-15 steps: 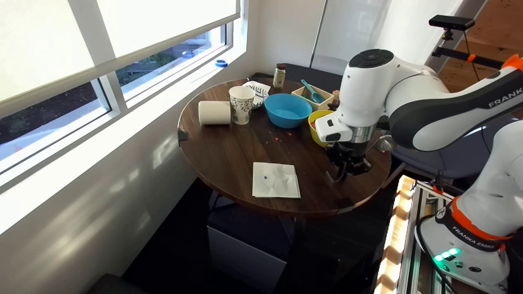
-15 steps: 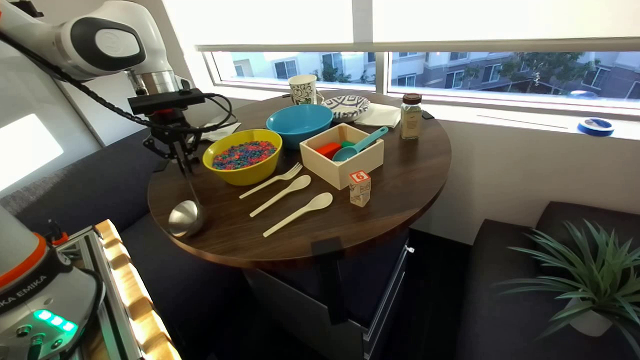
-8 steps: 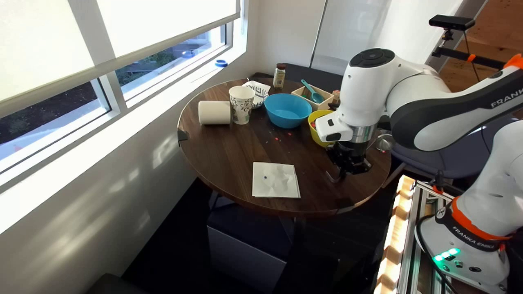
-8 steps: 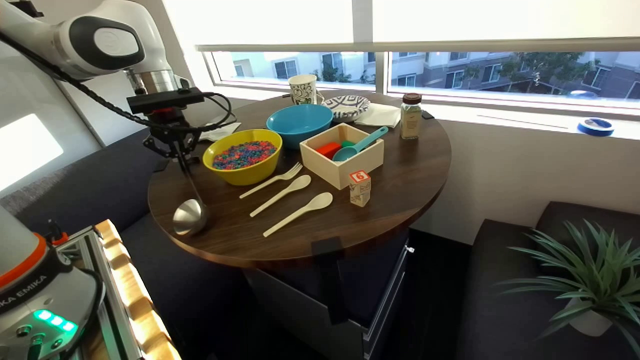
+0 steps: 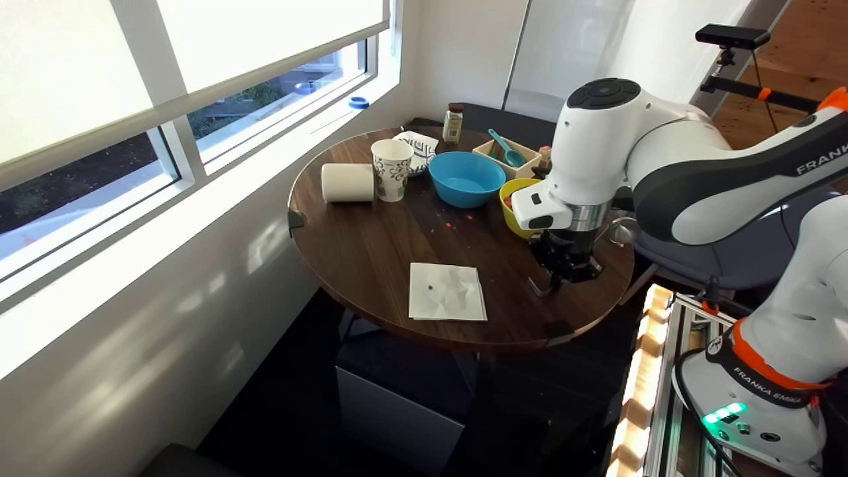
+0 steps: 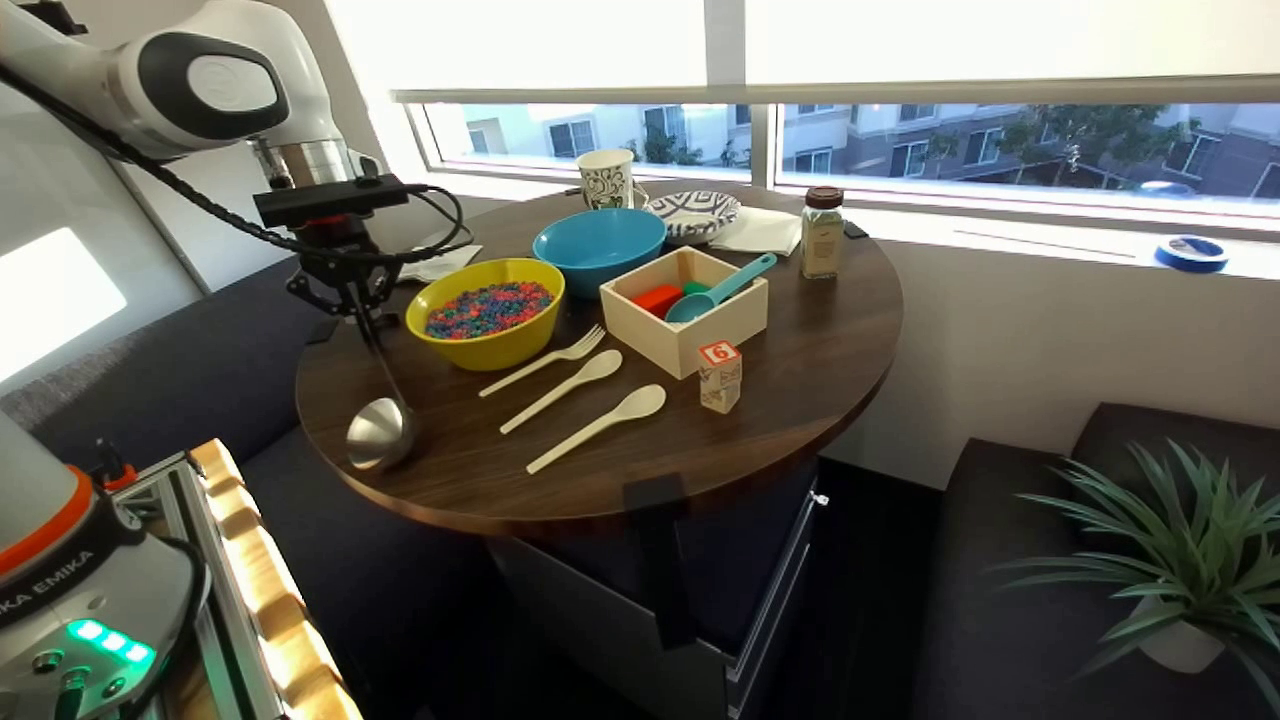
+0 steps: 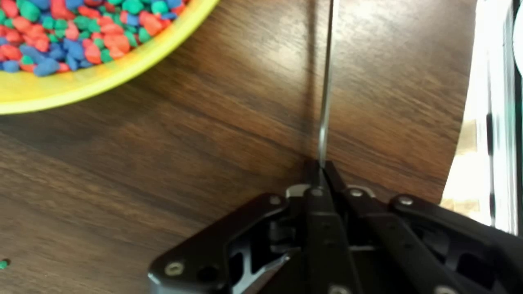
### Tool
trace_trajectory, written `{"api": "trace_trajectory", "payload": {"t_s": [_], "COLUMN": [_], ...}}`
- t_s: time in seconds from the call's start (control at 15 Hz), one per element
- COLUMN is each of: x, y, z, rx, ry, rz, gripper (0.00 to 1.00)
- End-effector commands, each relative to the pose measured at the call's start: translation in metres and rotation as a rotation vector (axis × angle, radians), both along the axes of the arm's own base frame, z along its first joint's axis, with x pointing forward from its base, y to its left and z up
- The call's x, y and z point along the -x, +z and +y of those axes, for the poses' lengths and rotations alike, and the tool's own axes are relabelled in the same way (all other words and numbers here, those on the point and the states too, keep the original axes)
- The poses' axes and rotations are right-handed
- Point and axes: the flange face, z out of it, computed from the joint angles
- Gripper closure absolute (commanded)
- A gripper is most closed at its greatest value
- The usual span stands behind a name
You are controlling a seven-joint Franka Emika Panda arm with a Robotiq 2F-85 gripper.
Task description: Use the silver ladle to put some of the contents of the yellow bowl into the blue bowl
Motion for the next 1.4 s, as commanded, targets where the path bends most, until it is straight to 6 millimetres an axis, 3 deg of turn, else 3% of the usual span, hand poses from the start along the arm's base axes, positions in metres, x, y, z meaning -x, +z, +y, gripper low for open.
{"api": "trace_trajectory", "payload": {"t_s": [0.0,0.73,1.0,1.33], "x": [0.005,0.013,0.021,0.02], "y": [0.004,0.04,0.07,0.109], "z": [-0.004,-0.009,-0.01,0.004], "rx": [0.024,-0.002,-0.017,-0.041], "ry": [0.003,0.058,0.123,0.212], "rz": [0.004,-0.008,-0.027,-0.108], "gripper": [0.99,0.99,0.99,0.99]}}
